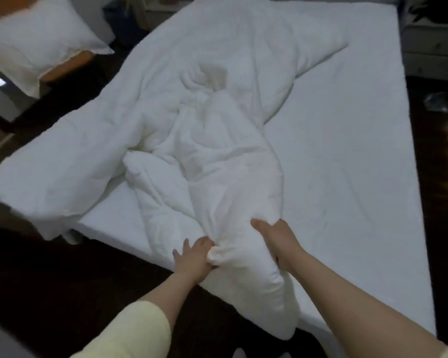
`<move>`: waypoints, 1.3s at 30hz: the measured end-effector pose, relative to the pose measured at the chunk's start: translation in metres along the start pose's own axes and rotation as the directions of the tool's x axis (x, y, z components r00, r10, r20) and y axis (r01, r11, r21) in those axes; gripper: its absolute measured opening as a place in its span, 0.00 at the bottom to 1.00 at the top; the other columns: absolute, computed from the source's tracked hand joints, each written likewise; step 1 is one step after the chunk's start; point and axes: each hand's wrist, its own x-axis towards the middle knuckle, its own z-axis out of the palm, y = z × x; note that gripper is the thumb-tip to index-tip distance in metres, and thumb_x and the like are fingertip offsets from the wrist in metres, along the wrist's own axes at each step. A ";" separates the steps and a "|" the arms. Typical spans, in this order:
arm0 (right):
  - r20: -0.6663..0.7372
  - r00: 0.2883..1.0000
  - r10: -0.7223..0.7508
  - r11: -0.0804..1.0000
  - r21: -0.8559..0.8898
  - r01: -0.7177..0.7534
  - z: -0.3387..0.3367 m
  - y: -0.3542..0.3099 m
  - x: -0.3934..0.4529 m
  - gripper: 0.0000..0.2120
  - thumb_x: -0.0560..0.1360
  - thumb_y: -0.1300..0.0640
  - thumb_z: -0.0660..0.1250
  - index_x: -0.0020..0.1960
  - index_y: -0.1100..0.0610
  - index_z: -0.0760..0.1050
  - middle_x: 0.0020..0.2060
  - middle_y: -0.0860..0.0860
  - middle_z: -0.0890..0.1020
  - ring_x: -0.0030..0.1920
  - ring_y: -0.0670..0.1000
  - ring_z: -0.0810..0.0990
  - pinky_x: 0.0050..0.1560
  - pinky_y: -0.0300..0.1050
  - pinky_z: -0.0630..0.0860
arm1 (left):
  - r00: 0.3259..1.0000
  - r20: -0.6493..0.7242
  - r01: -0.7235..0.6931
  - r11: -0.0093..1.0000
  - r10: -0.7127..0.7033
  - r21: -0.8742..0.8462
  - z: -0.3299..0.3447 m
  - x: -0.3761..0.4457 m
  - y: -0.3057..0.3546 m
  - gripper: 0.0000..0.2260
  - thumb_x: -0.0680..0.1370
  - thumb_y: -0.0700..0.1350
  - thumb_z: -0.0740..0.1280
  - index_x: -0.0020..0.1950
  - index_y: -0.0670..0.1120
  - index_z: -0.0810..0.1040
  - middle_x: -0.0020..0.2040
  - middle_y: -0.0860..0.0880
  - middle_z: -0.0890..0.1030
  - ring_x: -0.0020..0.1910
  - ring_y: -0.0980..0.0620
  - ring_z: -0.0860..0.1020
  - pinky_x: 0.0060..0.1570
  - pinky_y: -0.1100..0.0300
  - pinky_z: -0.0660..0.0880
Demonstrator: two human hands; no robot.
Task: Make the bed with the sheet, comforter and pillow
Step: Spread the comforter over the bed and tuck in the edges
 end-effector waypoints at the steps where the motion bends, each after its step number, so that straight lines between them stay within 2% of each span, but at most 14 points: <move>1: 0.017 0.998 -0.065 0.996 -0.058 0.066 -0.004 -0.016 -0.015 0.11 0.74 0.54 0.68 0.53 0.60 0.77 0.45 0.54 0.82 0.48 0.55 0.81 0.52 0.47 0.78 | 0.997 -0.073 0.009 0.998 -0.014 -0.069 -0.009 -0.013 0.003 0.11 0.78 0.47 0.58 0.61 0.51 0.71 0.68 0.49 0.72 0.70 0.42 0.67 0.69 0.42 0.61; 3: 0.017 0.988 -0.152 0.959 -0.241 0.152 -0.013 -0.040 -0.032 0.06 0.74 0.56 0.67 0.45 0.59 0.75 0.36 0.50 0.77 0.38 0.52 0.78 0.37 0.42 0.74 | 0.989 -0.142 -0.060 0.986 0.037 -0.159 -0.028 -0.035 0.013 0.09 0.78 0.44 0.54 0.48 0.48 0.74 0.58 0.44 0.79 0.60 0.43 0.75 0.57 0.54 0.68; 5: -0.001 0.977 -0.211 0.870 -0.456 0.188 -0.029 -0.057 -0.042 0.09 0.74 0.55 0.65 0.42 0.61 0.71 0.34 0.51 0.74 0.36 0.53 0.74 0.31 0.42 0.67 | 0.982 -0.172 -0.118 0.961 0.076 -0.250 -0.049 -0.059 0.025 0.11 0.74 0.48 0.54 0.45 0.46 0.74 0.56 0.41 0.80 0.57 0.43 0.76 0.45 0.60 0.65; 8: -0.032 0.958 -0.285 0.646 -0.745 0.167 -0.076 -0.072 -0.070 0.09 0.75 0.54 0.62 0.44 0.61 0.70 0.44 0.56 0.76 0.44 0.57 0.74 0.41 0.44 0.69 | 0.967 -0.230 -0.191 0.912 0.111 -0.363 -0.074 -0.112 0.059 0.06 0.77 0.42 0.62 0.41 0.44 0.73 0.48 0.40 0.79 0.47 0.48 0.75 0.36 0.60 0.64; 12: -0.084 0.916 -0.393 0.395 -0.915 0.086 -0.202 -0.072 -0.112 0.14 0.77 0.54 0.59 0.58 0.61 0.73 0.54 0.57 0.78 0.51 0.59 0.76 0.47 0.45 0.70 | 0.952 -0.180 -0.304 0.849 0.249 -0.433 -0.072 -0.164 0.176 0.12 0.75 0.37 0.64 0.32 0.44 0.71 0.32 0.47 0.71 0.33 0.53 0.69 0.29 0.64 0.63; 15: -0.237 0.888 -0.394 0.282 -0.951 -0.128 -0.334 -0.060 -0.156 0.14 0.76 0.54 0.60 0.58 0.58 0.74 0.52 0.55 0.78 0.50 0.57 0.77 0.45 0.45 0.72 | 0.910 -0.058 -0.397 0.825 0.410 -0.403 -0.020 -0.197 0.304 0.04 0.75 0.39 0.66 0.41 0.42 0.77 0.39 0.44 0.75 0.38 0.50 0.72 0.28 0.69 0.66; 17: -0.352 0.862 -0.365 0.277 -0.925 -0.261 -0.401 -0.044 -0.174 0.12 0.75 0.56 0.60 0.56 0.57 0.74 0.55 0.56 0.79 0.54 0.58 0.78 0.49 0.48 0.73 | 0.876 0.012 -0.435 0.802 0.482 -0.409 0.018 -0.219 0.368 0.06 0.77 0.42 0.66 0.45 0.40 0.79 0.36 0.45 0.77 0.35 0.50 0.74 0.24 0.77 0.65; 18: -0.409 0.837 -0.364 0.275 -0.905 -0.324 -0.436 -0.034 -0.186 0.11 0.74 0.57 0.60 0.55 0.57 0.74 0.57 0.56 0.78 0.55 0.58 0.78 0.51 0.48 0.73 | 0.856 0.101 -0.409 0.783 0.508 -0.469 0.034 -0.237 0.398 0.07 0.78 0.42 0.65 0.48 0.39 0.79 0.35 0.45 0.80 0.34 0.51 0.76 0.28 0.78 0.68; 20: -0.453 0.820 -0.350 0.290 -0.885 -0.365 -0.487 -0.015 -0.184 0.13 0.74 0.60 0.59 0.58 0.61 0.73 0.59 0.58 0.78 0.57 0.59 0.78 0.53 0.47 0.73 | 0.801 0.300 -0.328 0.799 0.518 -0.504 0.056 -0.260 0.431 0.11 0.80 0.42 0.63 0.60 0.39 0.77 0.53 0.43 0.84 0.46 0.52 0.79 0.49 0.67 0.75; 22: -0.384 0.875 -0.295 0.210 -0.919 -0.333 -0.507 0.003 -0.170 0.22 0.78 0.54 0.58 0.68 0.64 0.67 0.65 0.59 0.73 0.62 0.58 0.75 0.62 0.47 0.73 | 0.860 0.261 -0.334 0.870 0.439 -0.363 0.059 -0.264 0.431 0.18 0.80 0.46 0.63 0.69 0.42 0.71 0.70 0.43 0.72 0.64 0.47 0.73 0.67 0.54 0.67; 25: -0.158 0.977 -0.142 0.101 -0.984 -0.145 -0.471 0.016 -0.181 0.23 0.81 0.46 0.55 0.67 0.60 0.68 0.66 0.54 0.72 0.67 0.53 0.71 0.59 0.41 0.68 | 0.944 0.081 -0.295 0.930 0.318 -0.220 0.052 -0.261 0.390 0.21 0.81 0.48 0.61 0.72 0.41 0.68 0.73 0.43 0.68 0.72 0.45 0.66 0.70 0.54 0.61; 27: -0.035 0.996 -0.078 0.039 -0.999 -0.032 -0.434 0.019 -0.187 0.18 0.80 0.46 0.56 0.63 0.58 0.71 0.62 0.54 0.74 0.67 0.53 0.71 0.57 0.42 0.67 | 0.970 0.075 -0.219 0.966 0.230 -0.139 0.045 -0.260 0.356 0.21 0.81 0.47 0.59 0.71 0.39 0.69 0.72 0.42 0.69 0.71 0.45 0.67 0.69 0.56 0.63; 29: 0.059 0.998 -0.035 -0.008 -0.998 0.058 -0.401 0.020 -0.184 0.21 0.81 0.47 0.56 0.68 0.59 0.69 0.67 0.54 0.72 0.69 0.53 0.70 0.63 0.40 0.67 | 0.984 0.070 -0.155 0.981 0.163 -0.118 0.043 -0.259 0.321 0.20 0.81 0.47 0.59 0.70 0.38 0.70 0.70 0.42 0.71 0.70 0.45 0.69 0.67 0.57 0.65; 39: 0.432 0.902 -0.012 -0.117 -0.896 0.427 -0.161 -0.035 -0.153 0.20 0.80 0.48 0.57 0.67 0.59 0.71 0.66 0.55 0.74 0.65 0.54 0.73 0.63 0.44 0.68 | 0.973 -0.126 0.110 0.870 -0.193 -0.481 0.031 -0.256 0.118 0.17 0.80 0.45 0.61 0.66 0.41 0.75 0.68 0.44 0.73 0.68 0.47 0.71 0.65 0.61 0.67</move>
